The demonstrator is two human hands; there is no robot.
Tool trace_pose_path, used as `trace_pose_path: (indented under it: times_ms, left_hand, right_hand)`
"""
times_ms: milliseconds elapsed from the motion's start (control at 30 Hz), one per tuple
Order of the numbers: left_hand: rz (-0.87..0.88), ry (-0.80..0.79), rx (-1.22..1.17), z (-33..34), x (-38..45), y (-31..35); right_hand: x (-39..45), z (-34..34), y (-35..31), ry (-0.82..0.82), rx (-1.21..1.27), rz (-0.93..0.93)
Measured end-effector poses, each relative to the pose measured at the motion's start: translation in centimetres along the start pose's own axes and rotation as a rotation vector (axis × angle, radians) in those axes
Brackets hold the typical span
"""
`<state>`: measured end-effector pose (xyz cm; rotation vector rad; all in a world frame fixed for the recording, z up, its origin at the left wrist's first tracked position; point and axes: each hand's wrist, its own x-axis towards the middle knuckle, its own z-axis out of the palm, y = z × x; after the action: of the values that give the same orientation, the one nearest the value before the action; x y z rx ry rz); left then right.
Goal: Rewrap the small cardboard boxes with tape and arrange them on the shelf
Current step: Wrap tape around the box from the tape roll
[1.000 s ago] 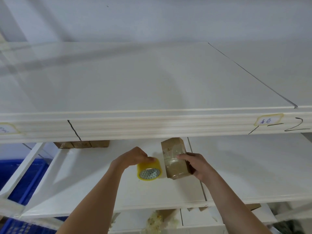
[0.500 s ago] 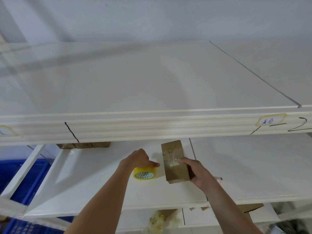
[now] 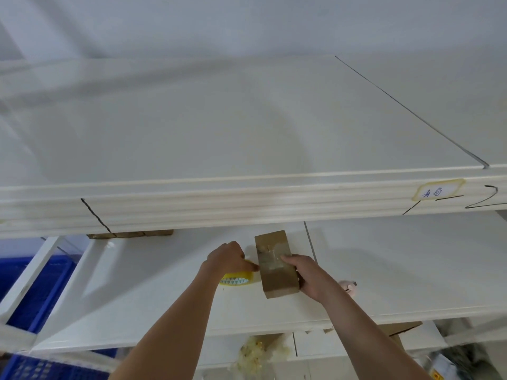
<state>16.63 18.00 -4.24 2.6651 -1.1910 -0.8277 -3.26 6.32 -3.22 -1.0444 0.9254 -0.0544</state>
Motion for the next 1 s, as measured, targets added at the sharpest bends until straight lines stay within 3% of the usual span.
trace_pose_path:
  times_ms: [167,300,767,1000]
  left_hand:
    - [-0.023,0.0,0.06,-0.4,-0.2,1.2]
    - [-0.032,0.013,0.052,-0.6,0.0,1.0]
    - [0.022,-0.06,-0.056,-2.4,0.2,-0.7]
    - [-0.034,-0.063,-0.069,-1.6,0.5,-2.0]
  right_hand:
    - [1.2,1.0,-0.3,0.208,-0.356,-0.021]
    - [1.4,0.8,-0.3,0.192,-0.282,0.006]
    - [2.5,0.3,1.3,0.305,-0.424,-0.007]
    - [3.1,0.7,1.3,0.371,-0.551,0.009]
